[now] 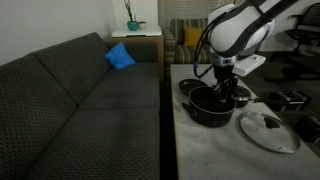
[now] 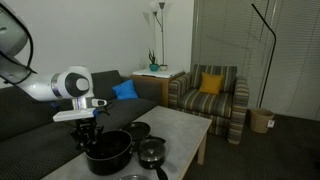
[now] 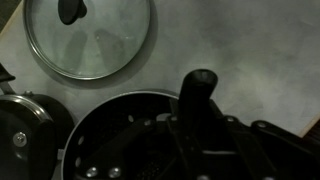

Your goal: Use the big spoon to stir the contents of the big pot

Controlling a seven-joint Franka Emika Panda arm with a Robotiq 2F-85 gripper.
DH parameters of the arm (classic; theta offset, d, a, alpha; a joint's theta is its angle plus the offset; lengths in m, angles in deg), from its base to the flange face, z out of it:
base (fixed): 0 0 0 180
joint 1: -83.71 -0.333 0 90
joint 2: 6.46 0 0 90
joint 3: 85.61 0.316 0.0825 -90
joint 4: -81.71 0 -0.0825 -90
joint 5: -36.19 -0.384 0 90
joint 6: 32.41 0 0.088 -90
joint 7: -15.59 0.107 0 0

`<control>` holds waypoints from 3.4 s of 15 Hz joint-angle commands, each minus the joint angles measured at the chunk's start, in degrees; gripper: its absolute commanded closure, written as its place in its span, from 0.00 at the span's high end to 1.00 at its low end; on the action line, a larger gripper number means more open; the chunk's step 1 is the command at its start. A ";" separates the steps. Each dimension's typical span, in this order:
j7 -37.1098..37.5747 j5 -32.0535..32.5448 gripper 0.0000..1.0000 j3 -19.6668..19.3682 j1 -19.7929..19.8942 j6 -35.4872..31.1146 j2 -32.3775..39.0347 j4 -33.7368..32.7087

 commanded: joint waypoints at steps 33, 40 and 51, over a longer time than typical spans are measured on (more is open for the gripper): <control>1.09 0.41 0.07 -4.49 2.79 3.68 -7.98 11.91; -1.08 -3.26 0.07 0.46 4.47 6.85 -9.22 11.98; -1.34 -4.03 0.07 1.71 3.29 2.66 -7.27 7.60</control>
